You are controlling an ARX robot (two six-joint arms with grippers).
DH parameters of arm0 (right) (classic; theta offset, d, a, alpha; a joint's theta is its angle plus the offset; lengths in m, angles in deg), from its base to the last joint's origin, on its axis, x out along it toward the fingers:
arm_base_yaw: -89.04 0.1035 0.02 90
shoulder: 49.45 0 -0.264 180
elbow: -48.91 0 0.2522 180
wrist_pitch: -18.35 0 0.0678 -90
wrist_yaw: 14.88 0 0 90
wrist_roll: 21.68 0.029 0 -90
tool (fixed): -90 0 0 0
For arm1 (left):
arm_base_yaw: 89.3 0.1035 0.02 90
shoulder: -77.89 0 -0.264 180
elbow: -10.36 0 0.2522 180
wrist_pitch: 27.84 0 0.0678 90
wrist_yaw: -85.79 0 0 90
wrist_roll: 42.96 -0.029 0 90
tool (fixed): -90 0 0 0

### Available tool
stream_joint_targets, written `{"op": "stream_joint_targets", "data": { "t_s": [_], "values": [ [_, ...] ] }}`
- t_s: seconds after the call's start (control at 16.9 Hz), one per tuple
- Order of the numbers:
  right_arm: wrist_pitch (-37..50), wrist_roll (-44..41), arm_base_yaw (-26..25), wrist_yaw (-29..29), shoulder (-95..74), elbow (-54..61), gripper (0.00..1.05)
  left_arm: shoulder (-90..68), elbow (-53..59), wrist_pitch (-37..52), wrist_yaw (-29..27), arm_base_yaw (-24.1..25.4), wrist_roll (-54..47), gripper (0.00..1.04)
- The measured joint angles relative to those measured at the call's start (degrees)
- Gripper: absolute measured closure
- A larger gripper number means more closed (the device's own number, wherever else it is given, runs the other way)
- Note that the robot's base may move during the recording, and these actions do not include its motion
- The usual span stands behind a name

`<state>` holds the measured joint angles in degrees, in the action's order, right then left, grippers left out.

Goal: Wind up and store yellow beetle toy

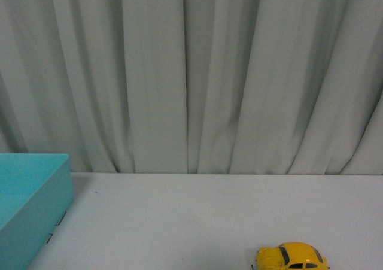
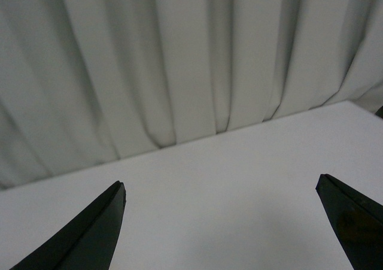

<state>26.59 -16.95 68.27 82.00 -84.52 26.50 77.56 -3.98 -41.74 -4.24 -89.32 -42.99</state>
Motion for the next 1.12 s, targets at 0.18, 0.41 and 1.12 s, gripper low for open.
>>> {"op": "stream_joint_targets", "data": {
  "t_s": [0.18, 0.41, 1.12],
  "values": [
    [17.2, 0.15, -1.64, 3.1, -23.76, -10.05, 0.07, 0.0, 0.0, -0.07, 0.0, 0.0, 0.0, 0.07],
    [24.22, -0.17, 11.91, 10.49, -48.3, -28.59, 0.07, 0.0, 0.0, -0.07, 0.0, 0.0, 0.0, 0.07],
    [-32.3, -57.68, 13.27, 45.4, -77.81, -59.63, 0.07, 0.0, 0.0, -0.07, 0.0, 0.0, 0.0, 0.07]
  ]
}}
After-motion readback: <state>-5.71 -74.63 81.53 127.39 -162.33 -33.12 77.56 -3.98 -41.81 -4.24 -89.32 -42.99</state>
